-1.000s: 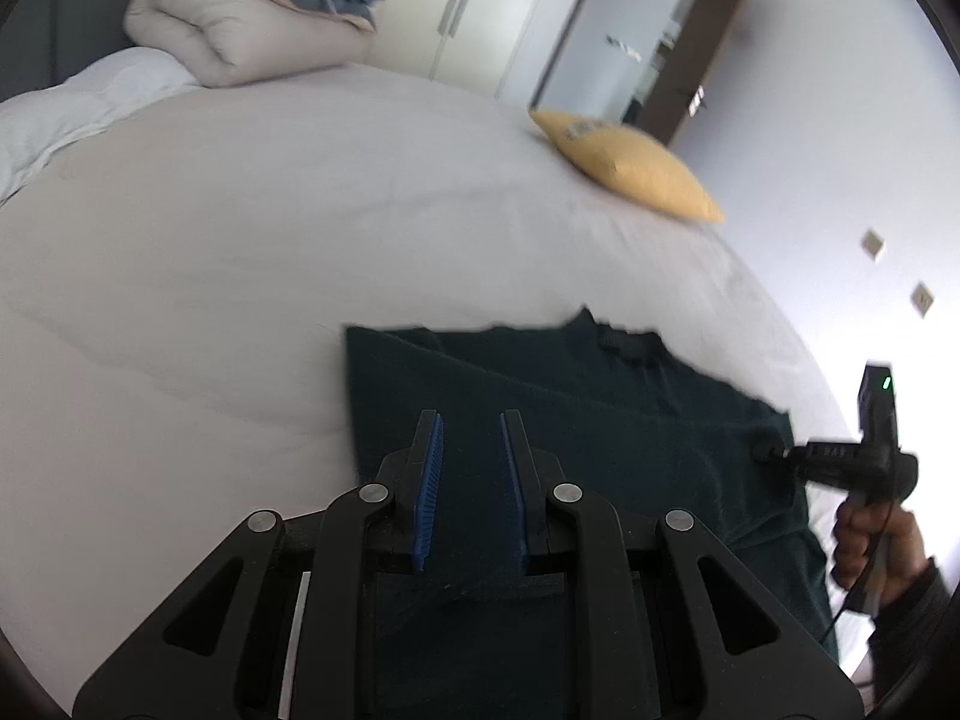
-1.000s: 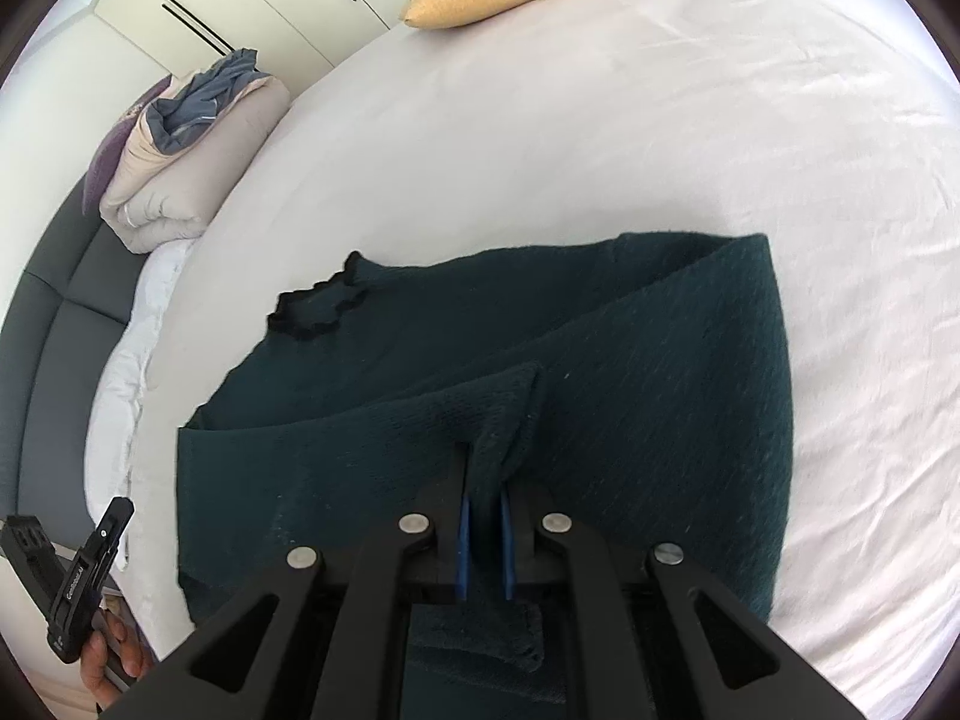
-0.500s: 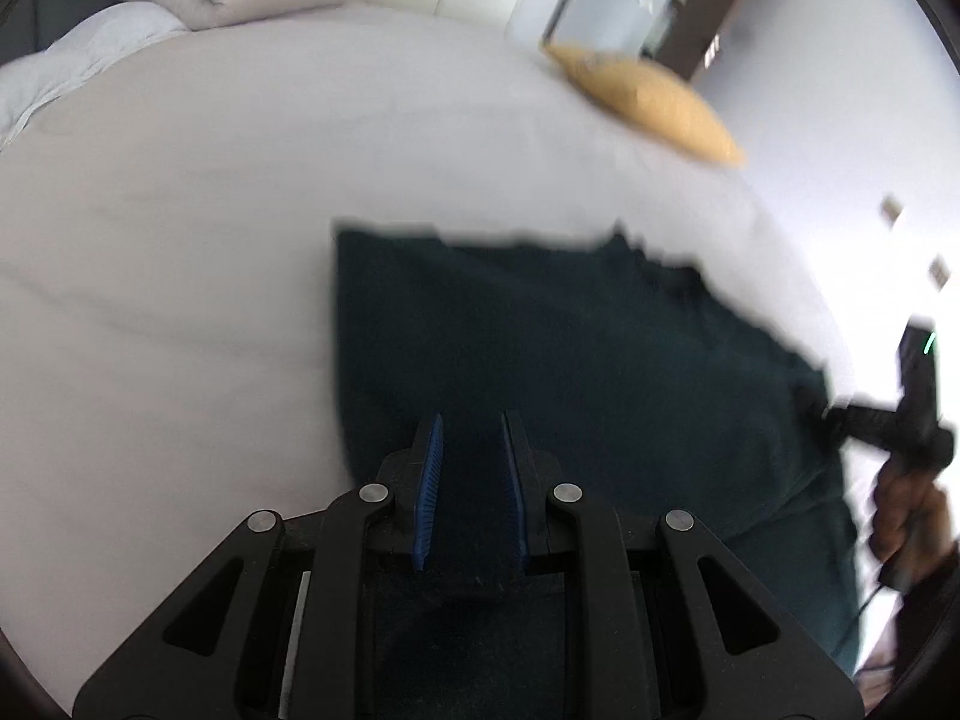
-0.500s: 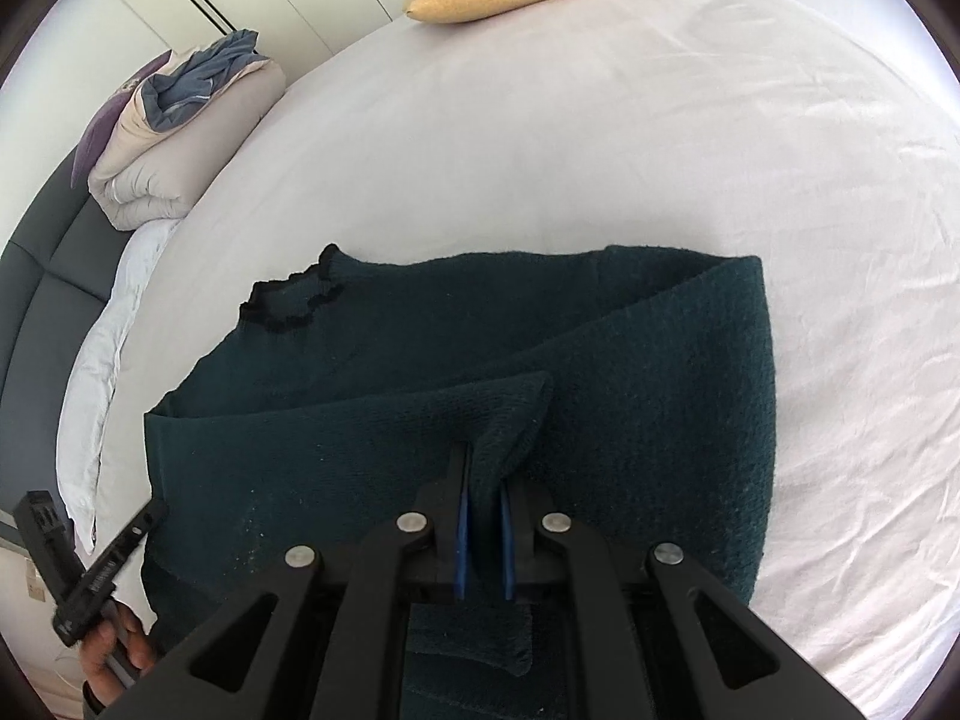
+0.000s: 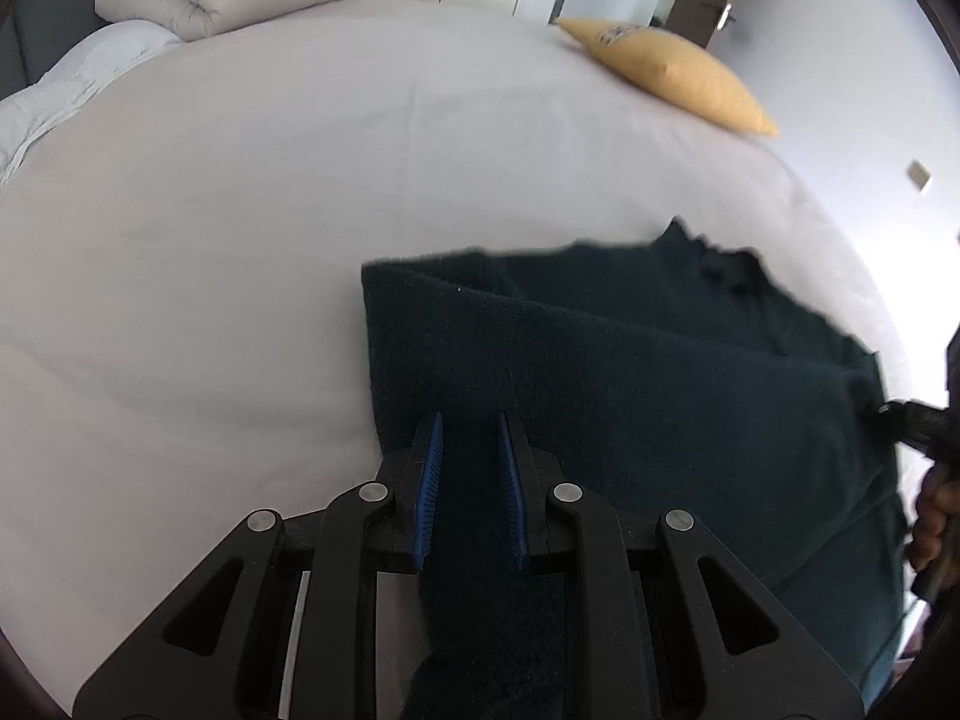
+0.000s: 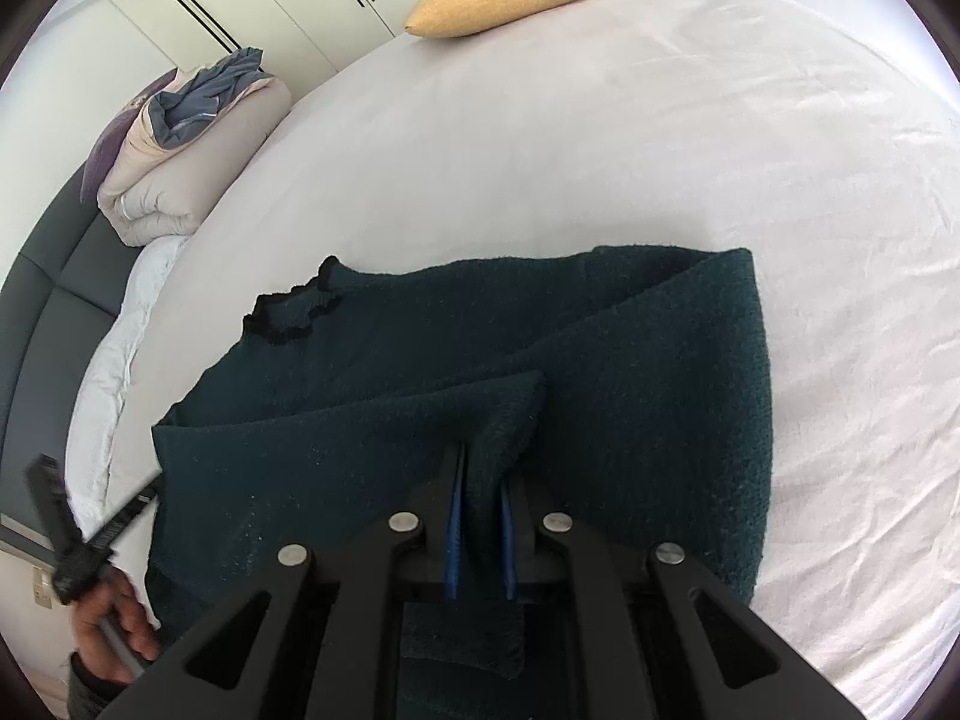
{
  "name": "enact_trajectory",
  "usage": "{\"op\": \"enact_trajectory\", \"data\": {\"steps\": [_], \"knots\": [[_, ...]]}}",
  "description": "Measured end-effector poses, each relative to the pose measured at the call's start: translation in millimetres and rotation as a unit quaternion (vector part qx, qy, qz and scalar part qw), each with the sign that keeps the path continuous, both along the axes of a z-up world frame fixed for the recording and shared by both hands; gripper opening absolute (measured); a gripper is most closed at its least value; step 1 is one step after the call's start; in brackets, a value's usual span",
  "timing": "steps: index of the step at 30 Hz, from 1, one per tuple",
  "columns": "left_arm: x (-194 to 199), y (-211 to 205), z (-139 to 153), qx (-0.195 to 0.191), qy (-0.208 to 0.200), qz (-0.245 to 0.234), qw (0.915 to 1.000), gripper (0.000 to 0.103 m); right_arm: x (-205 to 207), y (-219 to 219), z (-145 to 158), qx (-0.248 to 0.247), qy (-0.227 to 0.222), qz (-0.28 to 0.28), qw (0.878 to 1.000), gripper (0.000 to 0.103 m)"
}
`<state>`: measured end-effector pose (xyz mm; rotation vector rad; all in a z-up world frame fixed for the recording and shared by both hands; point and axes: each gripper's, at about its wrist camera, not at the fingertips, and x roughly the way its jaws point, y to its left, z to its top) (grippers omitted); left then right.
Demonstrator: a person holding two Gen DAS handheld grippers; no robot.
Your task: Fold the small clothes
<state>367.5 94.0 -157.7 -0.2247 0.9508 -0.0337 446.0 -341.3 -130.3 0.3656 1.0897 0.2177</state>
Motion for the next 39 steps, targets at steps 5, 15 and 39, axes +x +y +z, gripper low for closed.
{"op": "enact_trajectory", "data": {"steps": [5,15,39], "knots": [[-2.8,-8.7,6.5,0.006,-0.003,-0.010,0.9999,0.018,-3.0,1.9,5.0,-0.022,-0.010,0.000,1.000,0.008],[-16.8,-21.0,-6.4,0.023,-0.004,-0.002,0.9997,0.018,-6.0,0.6,9.8,-0.043,-0.018,-0.017,0.999,0.008],[-37.1,-19.9,-18.4,0.038,-0.042,0.002,0.9984,0.018,-29.3,66.6,-6.7,0.050,-0.072,0.053,0.995,0.055]]}}
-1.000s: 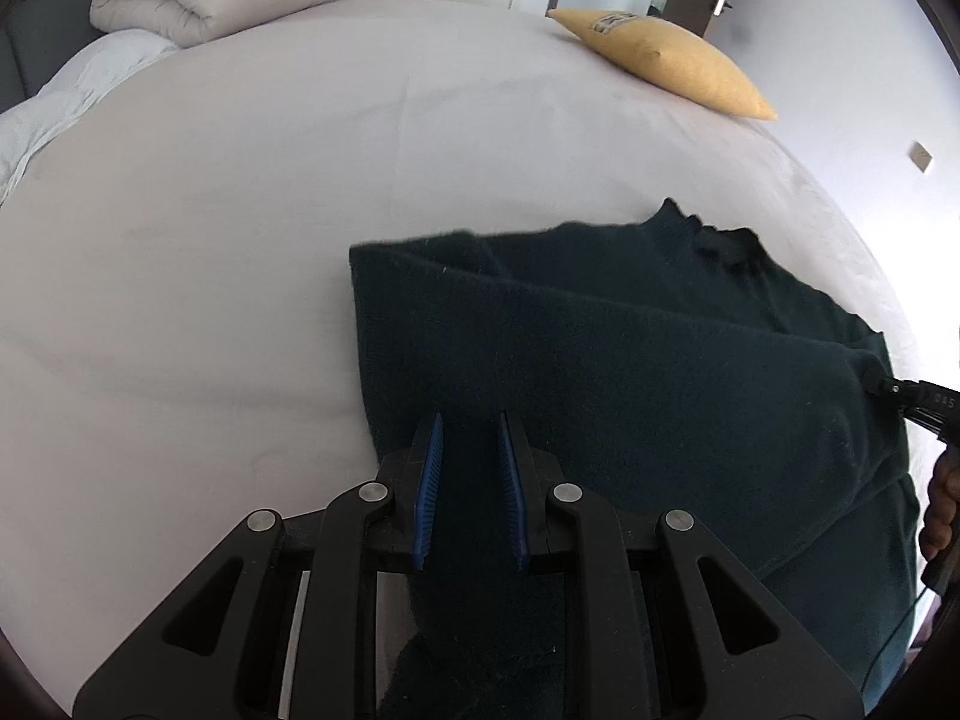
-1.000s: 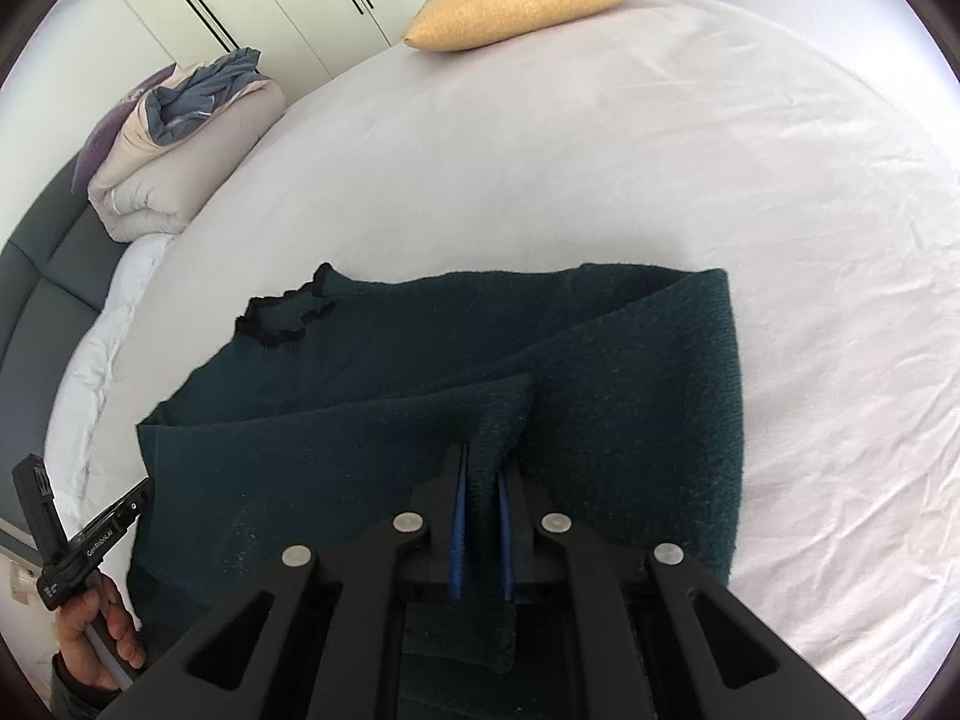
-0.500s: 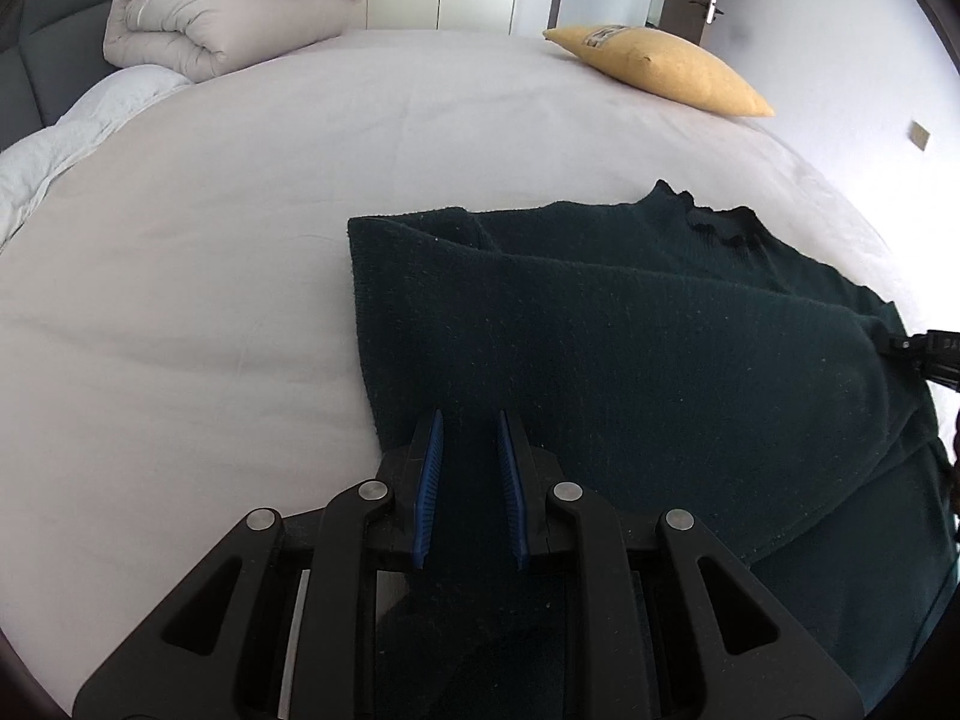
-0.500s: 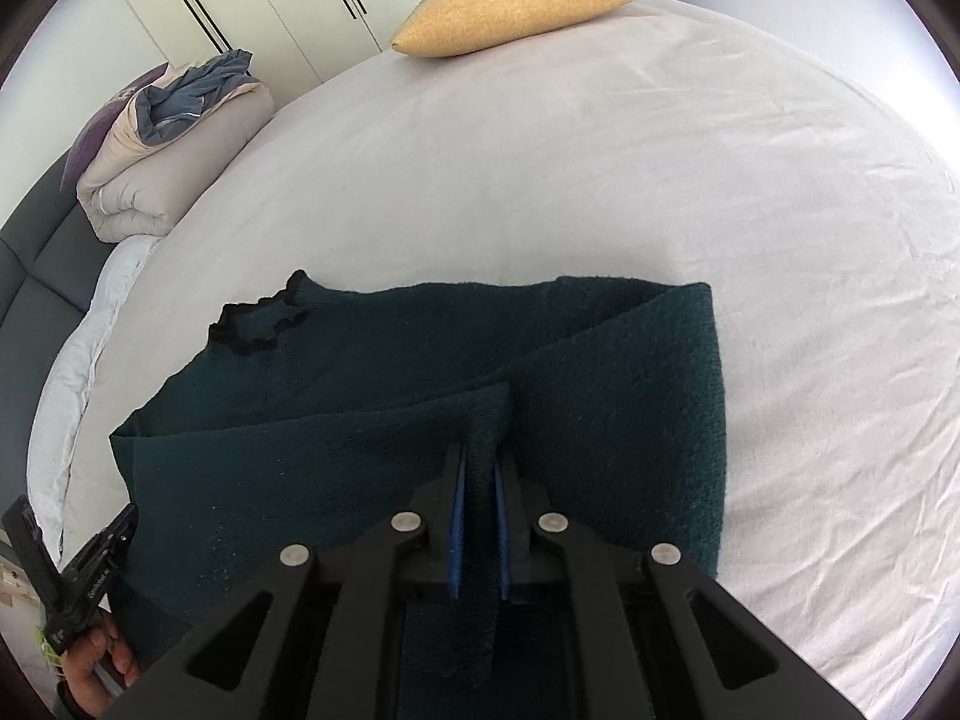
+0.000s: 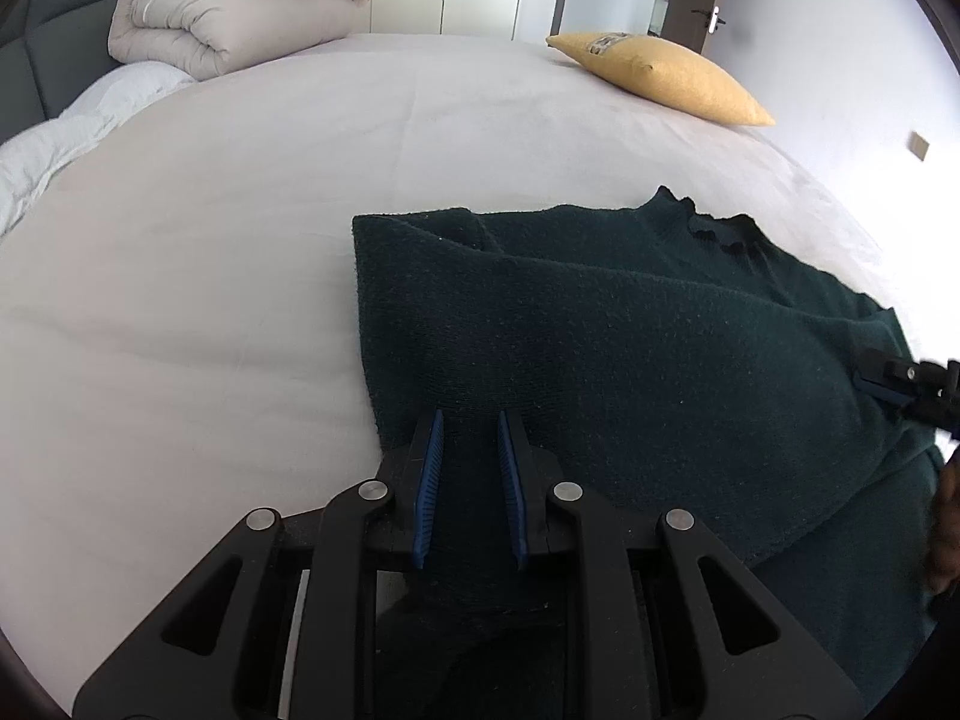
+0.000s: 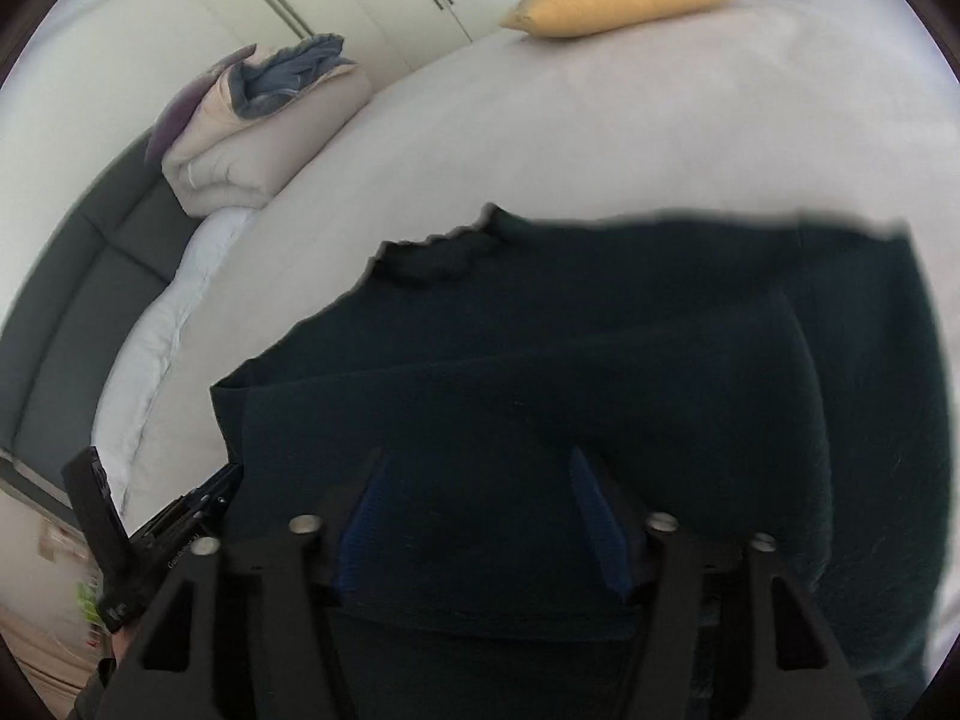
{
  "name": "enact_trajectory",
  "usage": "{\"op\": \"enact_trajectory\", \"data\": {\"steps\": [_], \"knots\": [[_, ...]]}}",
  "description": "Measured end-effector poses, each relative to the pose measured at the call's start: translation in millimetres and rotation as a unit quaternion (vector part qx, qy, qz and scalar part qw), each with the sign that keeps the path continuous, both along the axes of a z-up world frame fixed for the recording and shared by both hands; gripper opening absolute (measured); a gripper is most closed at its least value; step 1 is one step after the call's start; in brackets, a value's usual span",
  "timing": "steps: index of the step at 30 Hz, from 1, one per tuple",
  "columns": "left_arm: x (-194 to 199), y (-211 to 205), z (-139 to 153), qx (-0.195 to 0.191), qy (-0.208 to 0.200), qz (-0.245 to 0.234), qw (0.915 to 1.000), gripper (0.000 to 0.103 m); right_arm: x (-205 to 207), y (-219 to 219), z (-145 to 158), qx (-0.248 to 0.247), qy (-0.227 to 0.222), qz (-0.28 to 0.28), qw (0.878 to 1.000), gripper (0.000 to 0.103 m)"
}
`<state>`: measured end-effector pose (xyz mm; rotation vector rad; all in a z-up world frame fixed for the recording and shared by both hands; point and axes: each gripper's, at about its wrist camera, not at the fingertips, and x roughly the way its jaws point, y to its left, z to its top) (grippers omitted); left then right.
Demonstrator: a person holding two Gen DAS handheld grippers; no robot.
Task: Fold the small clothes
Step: 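Grasp the sweater hem with both tools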
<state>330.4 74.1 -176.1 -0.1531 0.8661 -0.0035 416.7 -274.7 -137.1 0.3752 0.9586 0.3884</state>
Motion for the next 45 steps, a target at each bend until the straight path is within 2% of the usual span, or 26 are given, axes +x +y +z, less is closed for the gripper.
{"op": "enact_trajectory", "data": {"steps": [1,4,6,7,8,10,11,13,19,22,28,33,35,39,42,44,45], "knots": [[-1.2,3.9,1.7,-0.011,0.002,-0.001,0.9999,0.018,-7.7,-7.7,0.2,0.011,-0.008,-0.003,1.000,0.052],[-16.7,16.4,9.3,-0.033,0.014,-0.012,0.9993,0.019,-31.2,-38.0,5.2,0.025,-0.001,-0.029,0.999,0.052],[-36.1,27.2,13.5,-0.035,0.033,-0.005,0.9989,0.033,-56.5,-65.2,14.0,0.014,-0.008,-0.064,0.998,0.052],[-48.9,35.3,16.5,-0.047,0.043,0.005,0.9980,0.052,-75.8,-82.1,17.8,-0.009,-0.003,-0.096,0.995,0.060],[-69.0,45.6,23.6,-0.065,0.038,0.018,0.9970,0.057,-92.0,-91.2,23.2,-0.015,-0.003,-0.113,0.993,0.060],[-101.8,55.3,35.2,-0.079,0.018,0.026,0.9964,0.061,-131.9,-109.3,36.6,0.004,-0.017,-0.124,0.992,0.063],[-124.2,60.2,40.0,-0.084,0.013,0.030,0.9960,0.067,-148.6,-112.5,42.1,0.006,-0.024,-0.122,0.992,0.068],[-154.1,65.1,41.6,-0.095,0.012,0.034,0.9948,0.070,-185.0,-114.2,52.5,0.009,-0.036,-0.106,0.994,0.072],[-226.1,67.1,12.3,-0.140,0.073,0.031,0.9871,0.070,-252.9,-120.6,61.9,-0.011,-0.032,-0.064,0.997,0.075],[-256.2,52.3,13.7,-0.121,0.078,0.002,0.9896,0.070,-271.7,-128.8,55.5,-0.019,-0.016,-0.073,0.997,0.075],[-284.4,42.7,8.6,-0.137,0.106,-0.024,0.9846,0.070,-305.1,-136.9,34.3,-0.027,0.018,-0.079,0.996,0.075],[-299.9,37.4,7.1,-0.132,0.129,-0.031,0.9824,0.068,-314.1,-131.5,24.3,-0.041,0.032,-0.067,0.996,0.075],[-305.0,35.4,5.3,-0.124,0.139,-0.032,0.9820,0.060,-315.9,-129.8,24.1,-0.043,0.034,-0.060,0.997,0.075],[-317.5,38.3,1.8,-0.139,0.149,-0.031,0.9785,0.056,-318.3,-132.0,22.4,-0.042,0.042,-0.056,0.997,0.075],[-319.2,37.6,-1.0,-0.145,0.154,-0.034,0.9769,0.049,-321.0,-133.1,21.2,-0.040,0.050,-0.050,0.997,0.075],[-319.4,38.6,-3.0,-0.145,0.155,-0.032,0.9766,0.034,-322.8,-132.4,20.9,-0.041,0.053,-0.046,0.997,0.075],[-319.1,40.5,-3.1,-0.148,0.156,-0.031,0.9761,0.030,-323.7,-132.2,20.8,-0.041,0.055,-0.044,0.997,0.075]]}}
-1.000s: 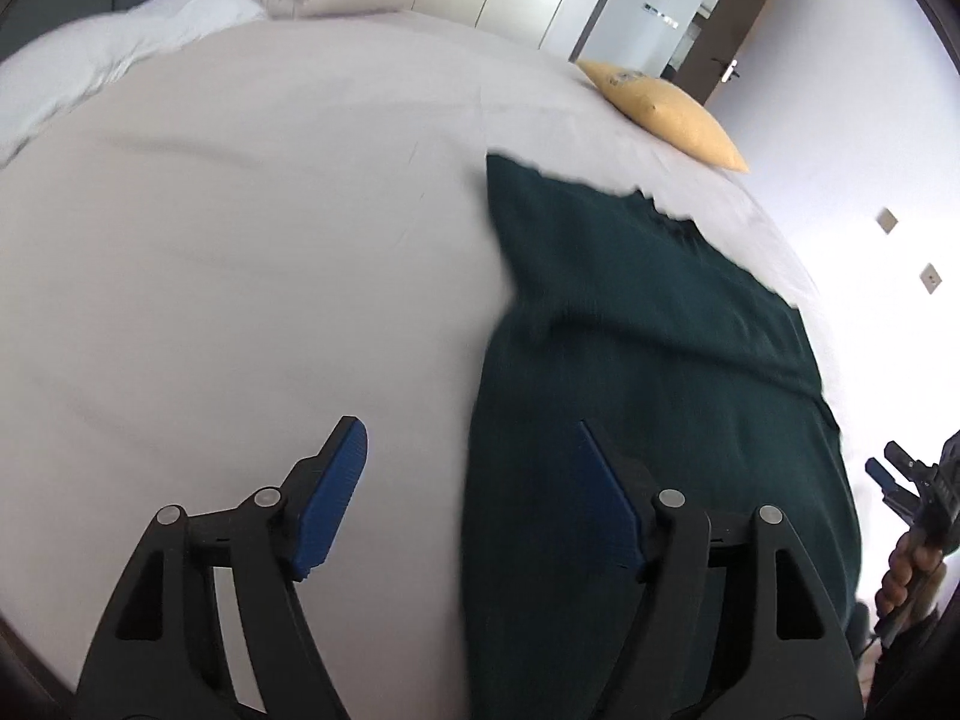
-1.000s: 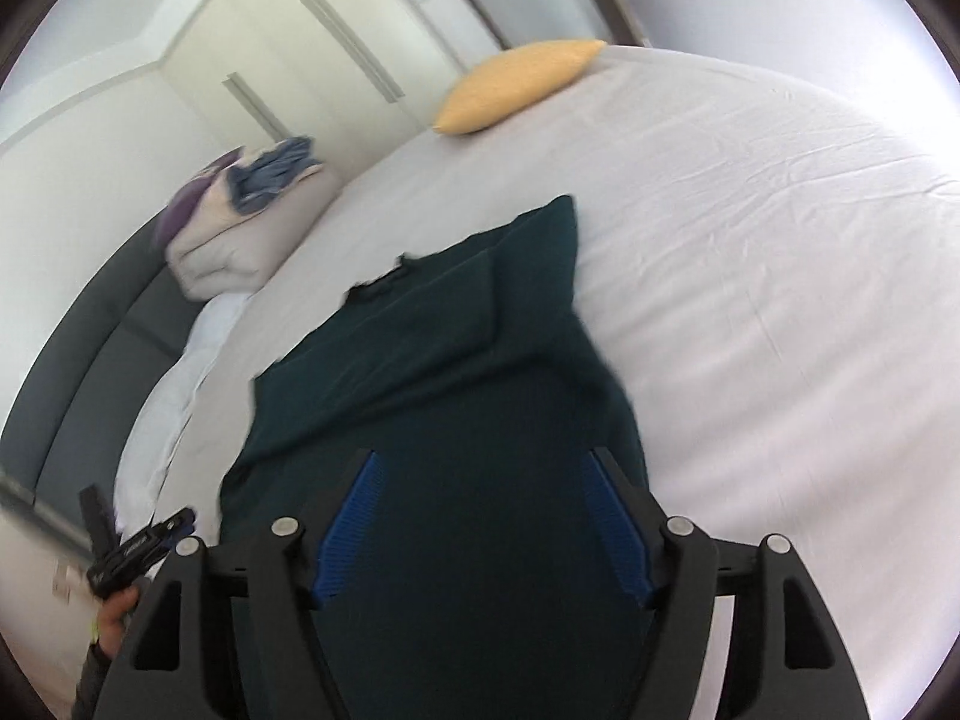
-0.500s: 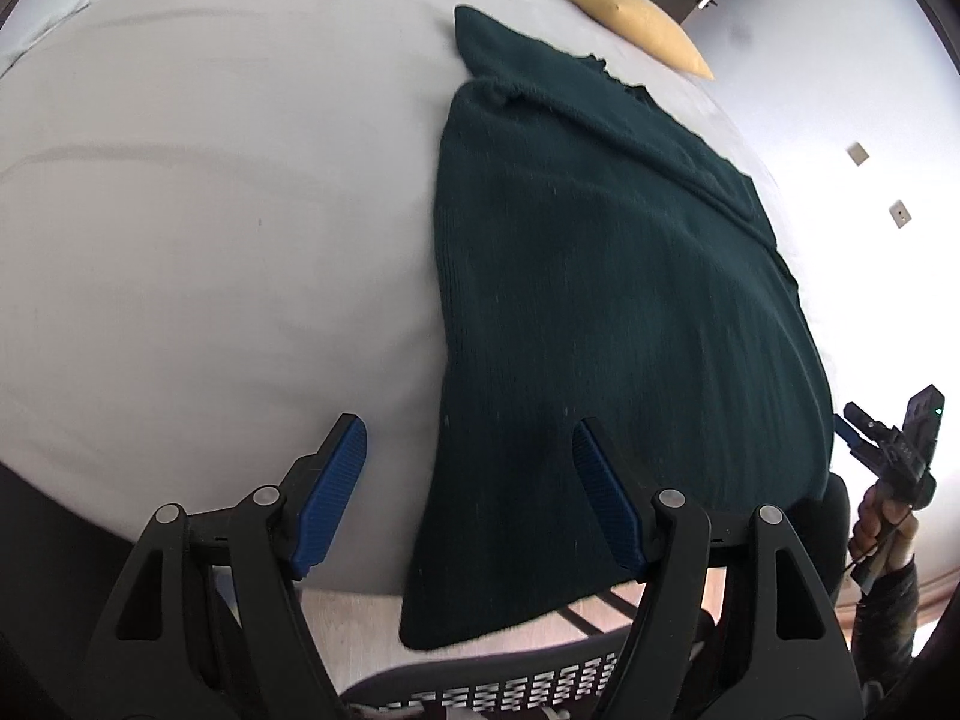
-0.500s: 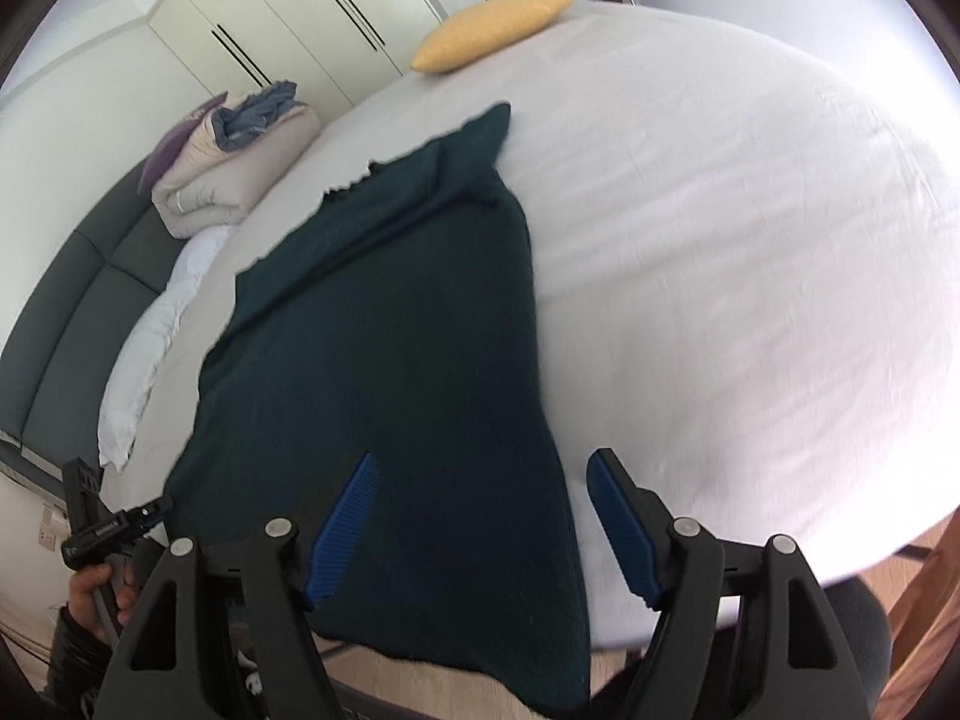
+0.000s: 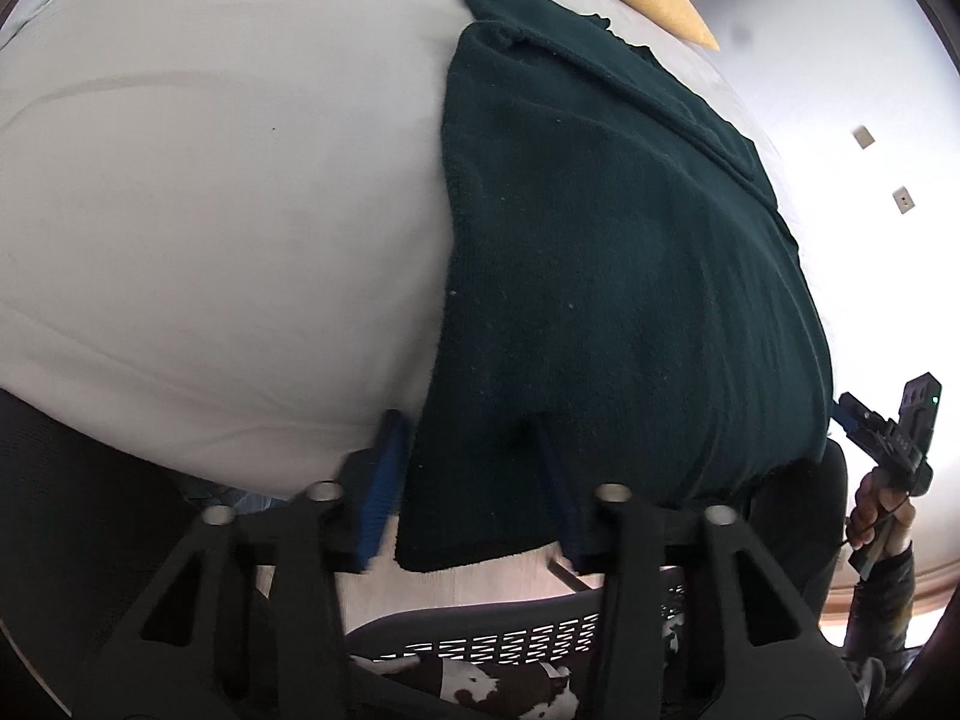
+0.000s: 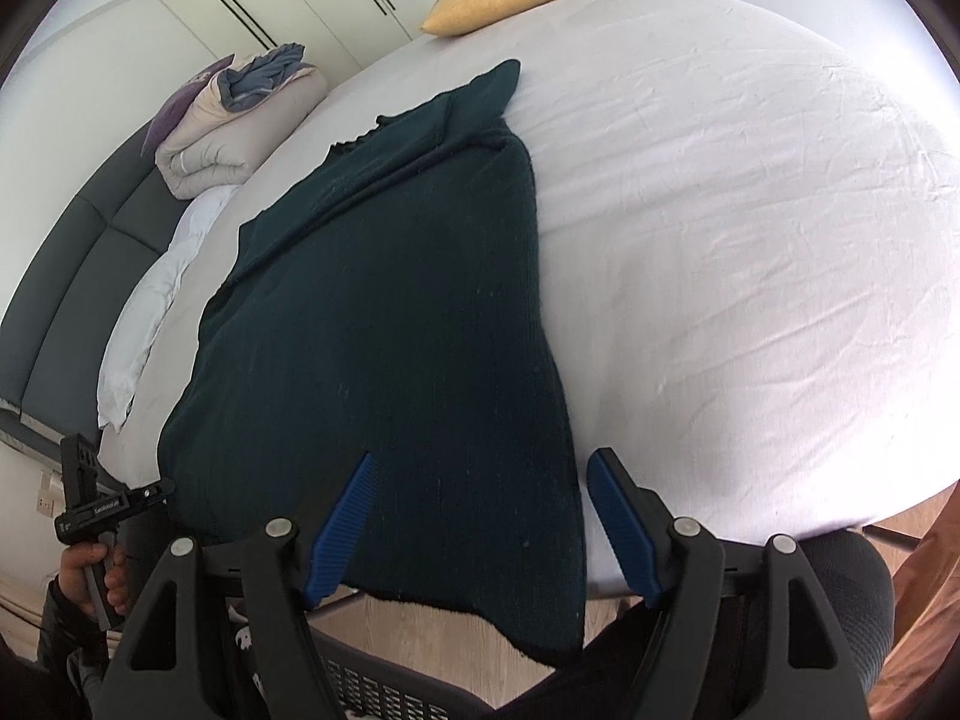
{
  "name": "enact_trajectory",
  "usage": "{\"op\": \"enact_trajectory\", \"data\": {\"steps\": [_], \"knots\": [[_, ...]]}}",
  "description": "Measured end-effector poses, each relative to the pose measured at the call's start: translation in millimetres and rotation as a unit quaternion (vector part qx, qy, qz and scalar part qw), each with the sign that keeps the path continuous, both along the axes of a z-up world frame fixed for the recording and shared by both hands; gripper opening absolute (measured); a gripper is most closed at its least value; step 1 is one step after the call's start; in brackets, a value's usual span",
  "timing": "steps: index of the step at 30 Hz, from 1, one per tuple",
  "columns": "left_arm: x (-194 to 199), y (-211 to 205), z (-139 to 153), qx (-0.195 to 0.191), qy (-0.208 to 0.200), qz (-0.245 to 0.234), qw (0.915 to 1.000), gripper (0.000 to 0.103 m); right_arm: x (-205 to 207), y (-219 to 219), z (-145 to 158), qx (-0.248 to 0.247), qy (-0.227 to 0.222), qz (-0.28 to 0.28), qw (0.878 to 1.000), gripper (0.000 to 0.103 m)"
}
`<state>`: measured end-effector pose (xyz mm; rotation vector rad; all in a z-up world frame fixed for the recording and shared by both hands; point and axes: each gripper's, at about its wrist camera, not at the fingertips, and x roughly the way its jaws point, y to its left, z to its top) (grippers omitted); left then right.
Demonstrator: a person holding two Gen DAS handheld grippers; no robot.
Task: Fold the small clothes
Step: 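Grasp the sweater hem with both tools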
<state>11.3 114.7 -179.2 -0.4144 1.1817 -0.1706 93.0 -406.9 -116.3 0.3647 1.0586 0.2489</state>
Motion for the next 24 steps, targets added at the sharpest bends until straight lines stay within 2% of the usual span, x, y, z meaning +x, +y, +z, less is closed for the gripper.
{"op": "enact_trajectory", "data": {"steps": [2,5,11,16,21,23,24], "knots": [[3.7,3.7,0.2,-0.012,0.002,0.001,0.9999,0.018,-3.2,-0.7,0.4,0.000,0.004,0.002,1.000,0.075],[4.8,3.7,0.4,-0.018,0.005,-0.011,0.9998,0.009,-6.5,-4.6,2.4,-0.003,0.009,0.003,1.000,0.075],[9.0,-2.4,-1.0,-0.018,0.004,-0.026,0.9995,0.005,-6.9,-20.6,0.7,-0.007,0.031,-0.001,0.999,0.075],[10.2,-3.0,-1.7,-0.019,0.003,-0.028,0.9994,0.005,-5.0,-17.5,-11.8,-0.021,0.062,0.013,0.998,0.069],[10.2,-2.7,-1.0,-0.019,0.000,-0.033,0.9993,0.005,-2.3,-13.2,-16.4,-0.026,0.078,0.025,0.996,0.052],[10.6,-2.1,-1.3,-0.020,0.000,-0.034,0.9992,0.005,-1.7,-12.8,-17.1,-0.027,0.083,0.032,0.996,0.032],[10.8,-2.2,-1.3,-0.020,-0.001,-0.035,0.9992,0.005,-1.7,-12.6,-17.5,-0.022,0.086,0.036,0.995,0.026]]}}
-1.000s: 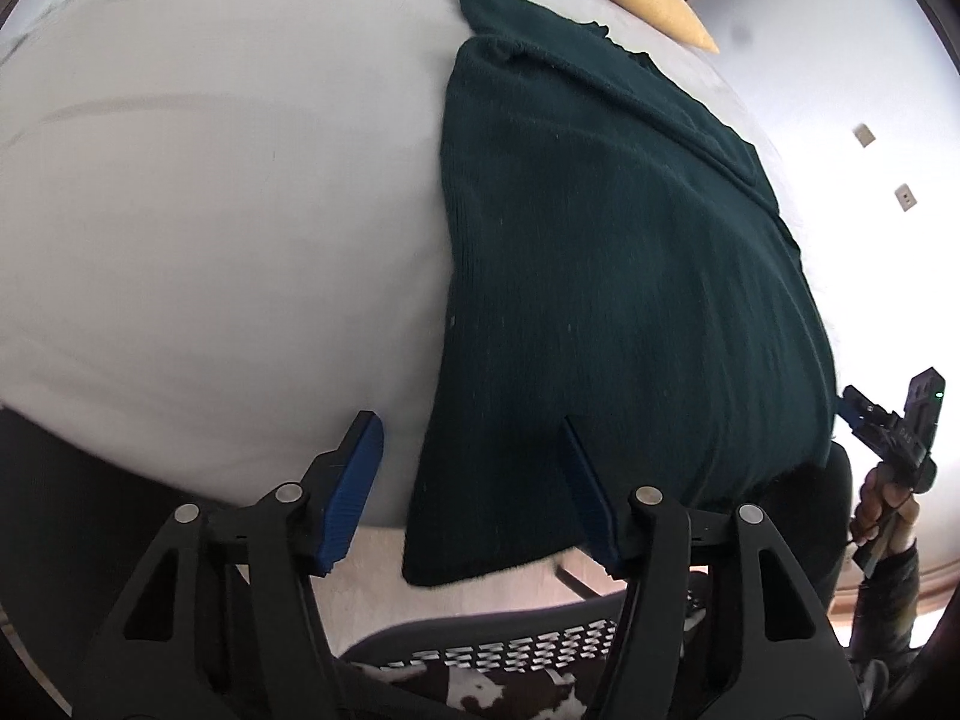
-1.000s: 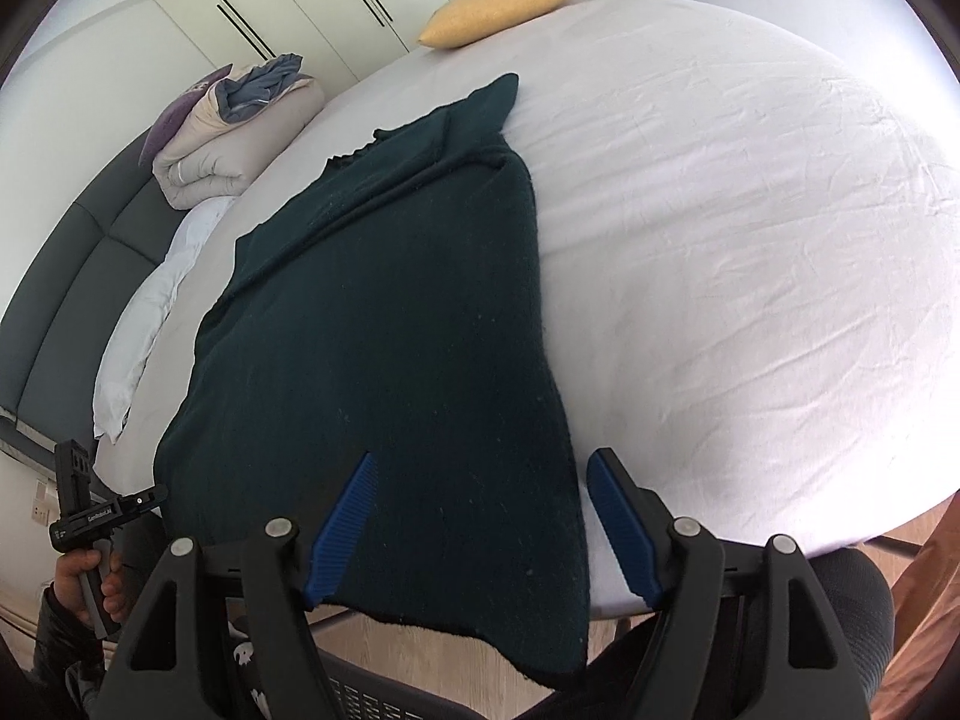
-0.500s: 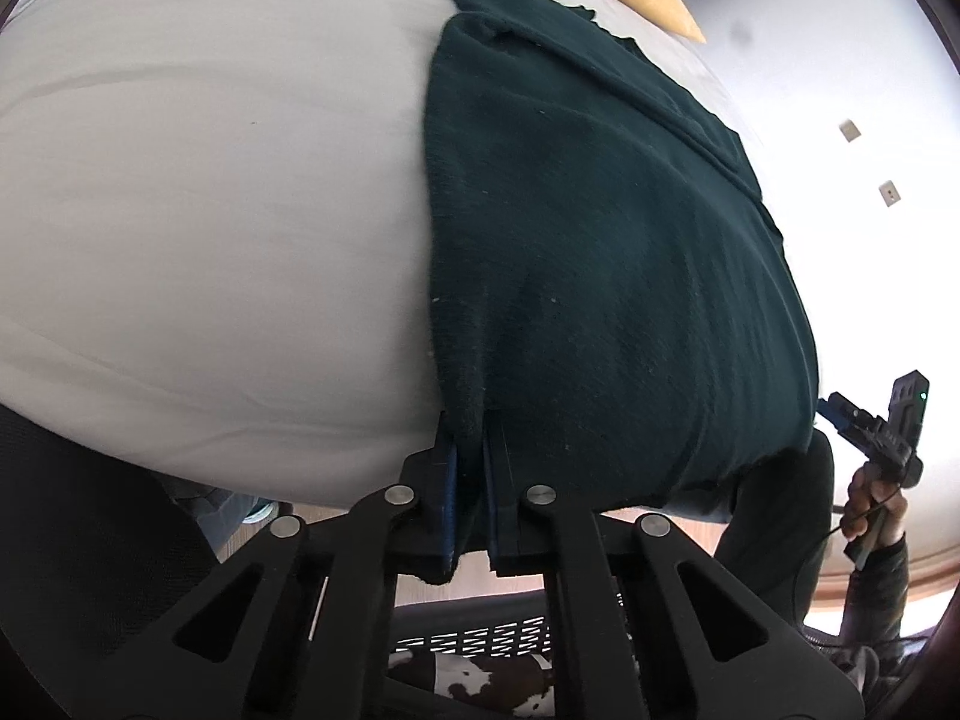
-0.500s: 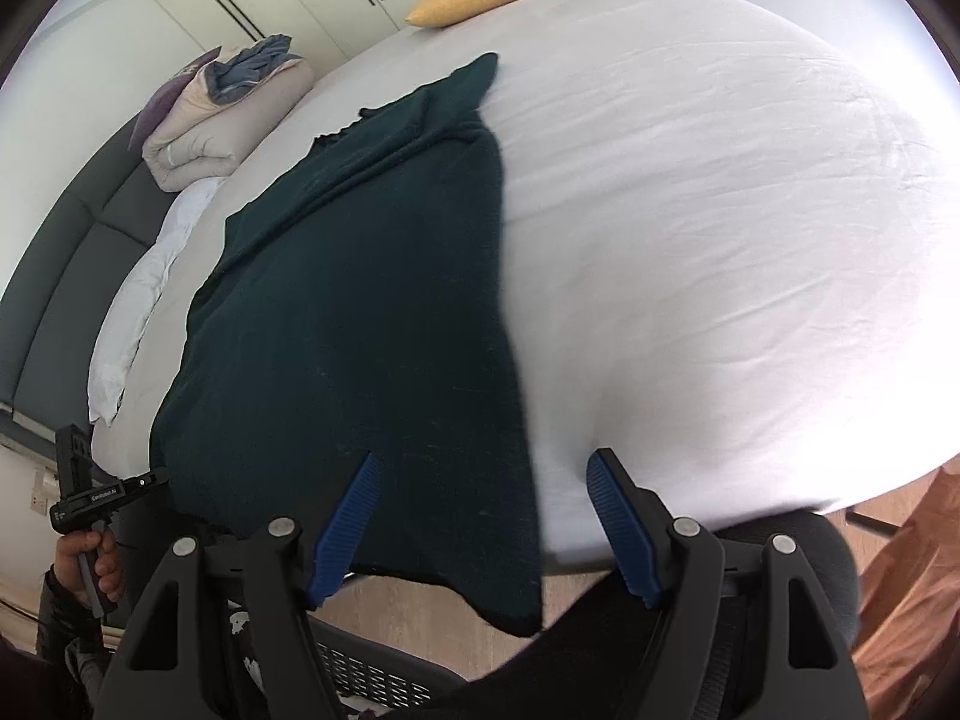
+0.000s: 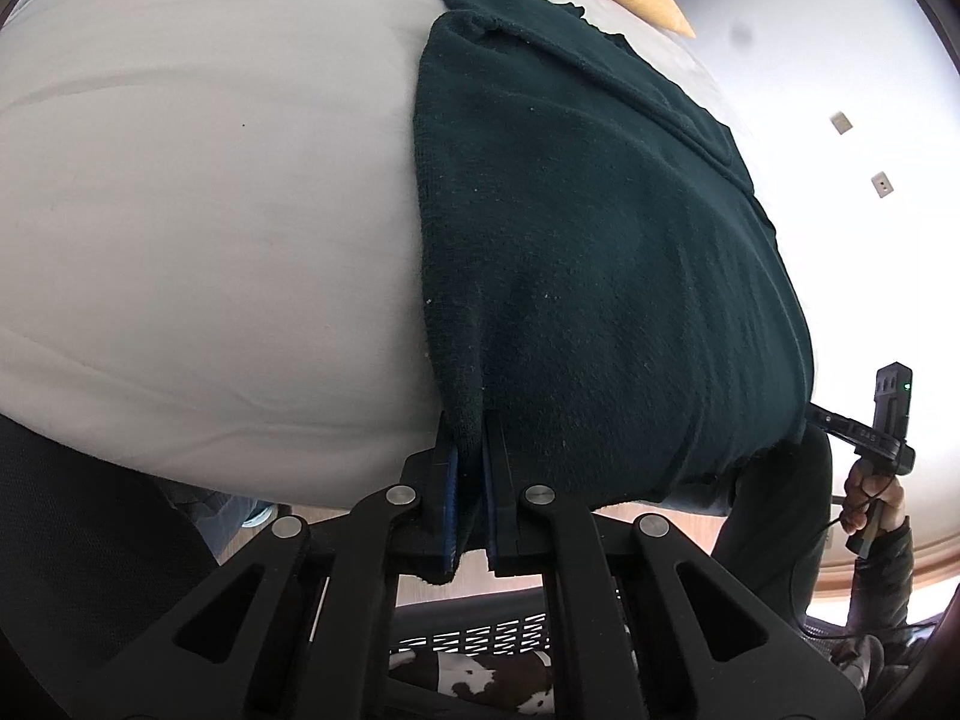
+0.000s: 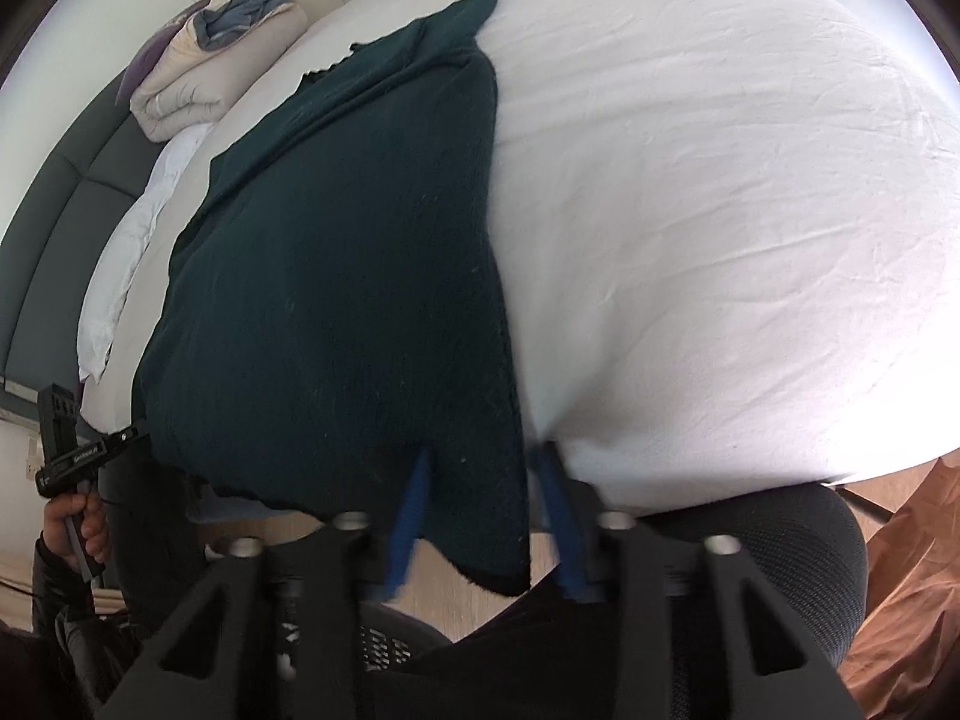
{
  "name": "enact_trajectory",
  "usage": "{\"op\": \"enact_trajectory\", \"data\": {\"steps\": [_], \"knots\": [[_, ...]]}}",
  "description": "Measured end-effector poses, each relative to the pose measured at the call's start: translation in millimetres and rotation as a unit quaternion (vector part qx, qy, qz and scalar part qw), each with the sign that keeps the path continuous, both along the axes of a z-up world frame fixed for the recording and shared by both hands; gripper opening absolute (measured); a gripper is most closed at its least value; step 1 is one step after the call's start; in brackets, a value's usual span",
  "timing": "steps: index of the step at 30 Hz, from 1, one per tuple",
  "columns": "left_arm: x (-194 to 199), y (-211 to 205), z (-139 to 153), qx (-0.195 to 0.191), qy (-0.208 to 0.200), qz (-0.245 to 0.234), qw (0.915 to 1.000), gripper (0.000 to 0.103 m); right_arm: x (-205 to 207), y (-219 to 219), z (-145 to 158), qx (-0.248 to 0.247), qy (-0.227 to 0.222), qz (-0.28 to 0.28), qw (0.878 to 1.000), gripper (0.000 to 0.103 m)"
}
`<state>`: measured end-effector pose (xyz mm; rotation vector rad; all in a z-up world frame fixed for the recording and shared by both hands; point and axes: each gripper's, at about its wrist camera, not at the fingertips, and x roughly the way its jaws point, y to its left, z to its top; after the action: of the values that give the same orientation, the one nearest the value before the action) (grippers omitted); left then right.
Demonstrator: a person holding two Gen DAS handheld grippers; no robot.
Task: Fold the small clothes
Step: 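Lift the hem with both tools and fold it toward the collar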
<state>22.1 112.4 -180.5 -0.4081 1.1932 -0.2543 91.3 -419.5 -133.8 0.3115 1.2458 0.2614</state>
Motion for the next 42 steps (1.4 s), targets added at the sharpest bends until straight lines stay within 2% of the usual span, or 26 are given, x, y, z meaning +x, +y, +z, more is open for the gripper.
{"op": "enact_trajectory", "data": {"steps": [1,2,4,6,8,13,17,22,27,32,36,42], "knots": [[0.0,-0.3,0.0,0.000,0.000,-0.001,1.0000,0.005,-0.4,0.2,-0.5,0.003,0.002,0.002,1.000,0.017],[0.3,-0.5,0.4,0.000,-0.001,-0.002,1.0000,0.005,-0.5,0.2,-1.2,0.004,0.002,0.004,1.000,0.012],[0.3,-0.6,1.7,0.000,-0.002,-0.006,1.0000,0.005,-1.5,1.3,0.4,0.012,0.000,0.005,1.000,0.009],[-0.8,-0.5,5.4,-0.012,-0.007,-0.011,0.9998,0.004,-2.2,2.5,4.7,0.028,-0.005,0.008,1.000,0.009],[-0.6,1.7,13.6,-0.047,-0.021,-0.020,0.9985,0.004,-1.6,3.5,12.9,0.058,-0.016,0.009,0.998,0.009],[6.4,10.3,40.1,-0.098,-0.062,-0.024,0.9930,0.004,8.0,1.1,41.6,0.161,-0.060,0.004,0.985,0.008],[20.0,28.8,61.7,-0.159,-0.102,-0.001,0.9820,0.004,25.8,11.9,57.3,0.188,-0.077,0.020,0.979,0.008],[43.8,44.5,73.0,-0.200,-0.121,0.026,0.9721,0.004,48.6,18.2,63.0,0.228,-0.094,0.011,0.969,0.008],[83.2,58.2,88.8,-0.223,-0.144,0.049,0.9628,0.004,77.4,14.6,77.4,0.259,-0.116,-0.008,0.959,0.008],[140.7,71.4,96.8,-0.231,-0.152,0.073,0.9581,0.004,135.8,10.0,86.9,0.273,-0.127,-0.040,0.953,0.008],[194.8,80.0,92.0,-0.241,-0.143,0.097,0.9550,0.004,183.2,3.7,83.3,0.282,-0.131,-0.080,0.947,0.008],[286.0,90.1,82.3,-0.238,-0.125,0.126,0.9550,0.004,256.4,-0.4,65.1,0.284,-0.120,-0.129,0.943,0.008]]}}
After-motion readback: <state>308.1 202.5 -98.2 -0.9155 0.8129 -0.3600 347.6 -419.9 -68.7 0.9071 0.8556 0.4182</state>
